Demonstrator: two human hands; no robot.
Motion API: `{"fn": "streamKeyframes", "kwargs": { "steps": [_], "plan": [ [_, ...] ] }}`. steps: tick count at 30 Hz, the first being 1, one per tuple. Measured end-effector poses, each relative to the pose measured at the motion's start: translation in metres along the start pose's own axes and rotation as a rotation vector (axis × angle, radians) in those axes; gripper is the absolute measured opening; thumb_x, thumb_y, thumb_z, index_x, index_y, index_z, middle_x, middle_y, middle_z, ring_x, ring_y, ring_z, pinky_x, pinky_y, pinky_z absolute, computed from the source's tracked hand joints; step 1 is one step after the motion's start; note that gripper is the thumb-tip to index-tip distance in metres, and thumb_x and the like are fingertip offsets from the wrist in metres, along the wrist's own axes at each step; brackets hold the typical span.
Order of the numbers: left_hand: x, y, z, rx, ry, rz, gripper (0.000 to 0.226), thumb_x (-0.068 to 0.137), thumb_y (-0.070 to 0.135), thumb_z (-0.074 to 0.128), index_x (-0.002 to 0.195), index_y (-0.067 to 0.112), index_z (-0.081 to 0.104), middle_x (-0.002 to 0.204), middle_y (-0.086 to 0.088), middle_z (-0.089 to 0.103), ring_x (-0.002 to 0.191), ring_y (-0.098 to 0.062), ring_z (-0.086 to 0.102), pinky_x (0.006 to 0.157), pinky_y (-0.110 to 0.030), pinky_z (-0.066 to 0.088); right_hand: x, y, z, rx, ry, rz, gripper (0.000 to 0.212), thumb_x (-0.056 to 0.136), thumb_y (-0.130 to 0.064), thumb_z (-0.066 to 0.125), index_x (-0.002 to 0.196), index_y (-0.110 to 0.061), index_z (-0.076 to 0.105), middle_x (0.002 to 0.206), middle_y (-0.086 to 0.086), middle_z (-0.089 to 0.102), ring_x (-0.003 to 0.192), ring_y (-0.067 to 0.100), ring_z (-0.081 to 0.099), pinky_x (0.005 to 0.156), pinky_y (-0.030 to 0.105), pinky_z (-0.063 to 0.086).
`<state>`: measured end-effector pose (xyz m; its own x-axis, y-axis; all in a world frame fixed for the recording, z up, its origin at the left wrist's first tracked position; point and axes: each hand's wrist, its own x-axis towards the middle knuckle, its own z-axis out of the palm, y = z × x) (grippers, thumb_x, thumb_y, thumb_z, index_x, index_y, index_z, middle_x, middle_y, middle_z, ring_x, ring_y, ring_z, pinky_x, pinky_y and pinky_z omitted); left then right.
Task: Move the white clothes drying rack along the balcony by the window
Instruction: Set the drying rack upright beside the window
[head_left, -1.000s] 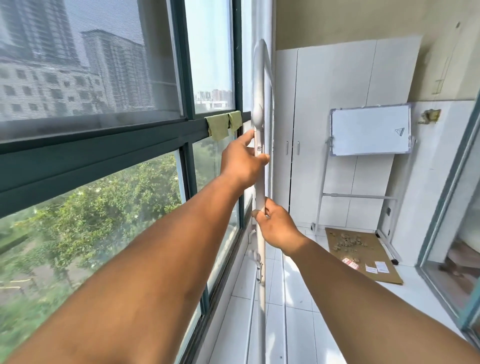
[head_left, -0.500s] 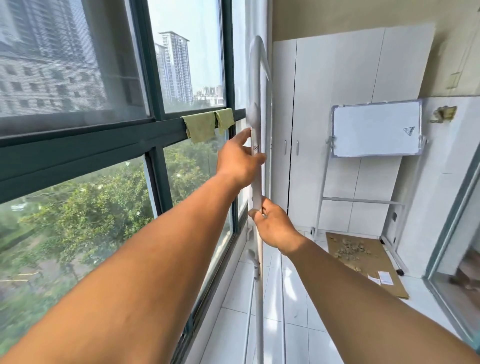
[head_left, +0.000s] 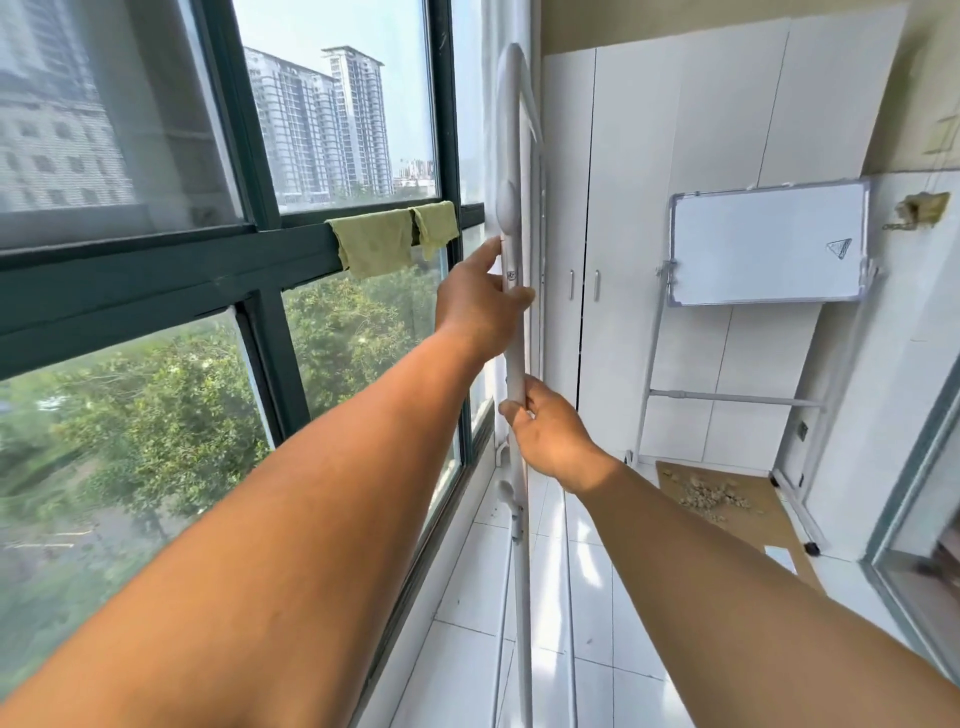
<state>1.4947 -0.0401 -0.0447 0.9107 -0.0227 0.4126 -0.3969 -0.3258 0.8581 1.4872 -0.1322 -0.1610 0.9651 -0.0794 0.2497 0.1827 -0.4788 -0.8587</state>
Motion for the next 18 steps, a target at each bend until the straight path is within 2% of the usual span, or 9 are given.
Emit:
{"fn": "streamKeyframes", "kwargs": {
  "steps": [4, 7, 10, 12, 15, 18],
  "plan": [
    [0.016, -0.005, 0.008, -0.002, 0.005, -0.005, 0.068, 0.085, 0.012, 0.066, 0.145, 0.021, 0.036, 0.076, 0.013, 0.052, 0.072, -0.009, 0.057, 0.079, -0.029, 0.05, 0.019, 0.007, -0.004, -0.05, -0.007, -0.014, 0.019, 0.094, -0.025, 0.045, 0.111, -0.025, 0.053, 0.077, -0.018, 0.051, 0.075, 0.009, 0.051, 0.063, 0.021, 0.036],
    [0.027, -0.007, 0.015, -0.022, -0.008, -0.019, 0.069, 0.085, 0.012, 0.065, 0.146, 0.021, 0.035, 0.079, 0.01, 0.054, 0.08, -0.017, 0.058, 0.084, -0.034, 0.052, 0.032, 0.012, -0.006, -0.054, -0.008, -0.03, 0.011, 0.094, -0.024, 0.045, 0.103, -0.025, 0.052, 0.08, -0.012, 0.056, 0.081, 0.016, 0.053, 0.063, 0.023, 0.037],
    [0.036, -0.009, 0.019, -0.033, -0.029, -0.027, 0.07, 0.085, 0.011, 0.065, 0.146, 0.022, 0.033, 0.082, 0.004, 0.055, 0.082, -0.019, 0.057, 0.091, -0.04, 0.053, 0.042, 0.017, -0.009, -0.045, -0.015, -0.043, 0.019, 0.094, -0.024, 0.046, 0.111, -0.025, 0.053, 0.094, -0.006, 0.058, 0.089, 0.017, 0.054, 0.078, 0.028, 0.04],
    [0.042, -0.015, 0.018, -0.041, -0.047, -0.019, 0.071, 0.085, 0.011, 0.065, 0.147, 0.023, 0.032, 0.079, 0.004, 0.055, 0.078, -0.018, 0.056, 0.087, -0.038, 0.053, 0.046, 0.019, -0.009, -0.043, -0.03, -0.055, 0.027, 0.094, -0.025, 0.046, 0.119, -0.021, 0.053, 0.099, -0.005, 0.057, 0.093, 0.015, 0.053, 0.085, 0.028, 0.041],
    [0.048, -0.023, 0.014, -0.061, -0.067, -0.003, 0.072, 0.085, 0.013, 0.066, 0.147, 0.024, 0.032, 0.074, 0.005, 0.056, 0.068, -0.014, 0.054, 0.07, -0.03, 0.051, 0.048, 0.021, -0.006, -0.063, -0.048, -0.082, 0.032, 0.094, -0.026, 0.045, 0.125, -0.02, 0.05, 0.108, -0.002, 0.059, 0.1, 0.015, 0.054, 0.088, 0.029, 0.041],
    [0.049, -0.027, 0.016, -0.093, -0.1, 0.01, 0.07, 0.085, 0.015, 0.066, 0.146, 0.025, 0.034, 0.067, 0.004, 0.054, 0.065, -0.012, 0.054, 0.073, -0.031, 0.05, 0.045, 0.02, -0.006, -0.076, -0.037, -0.062, 0.03, 0.093, -0.026, 0.046, 0.122, -0.019, 0.05, 0.119, 0.008, 0.063, 0.107, 0.025, 0.058, 0.093, 0.043, 0.048]
  ]
}}
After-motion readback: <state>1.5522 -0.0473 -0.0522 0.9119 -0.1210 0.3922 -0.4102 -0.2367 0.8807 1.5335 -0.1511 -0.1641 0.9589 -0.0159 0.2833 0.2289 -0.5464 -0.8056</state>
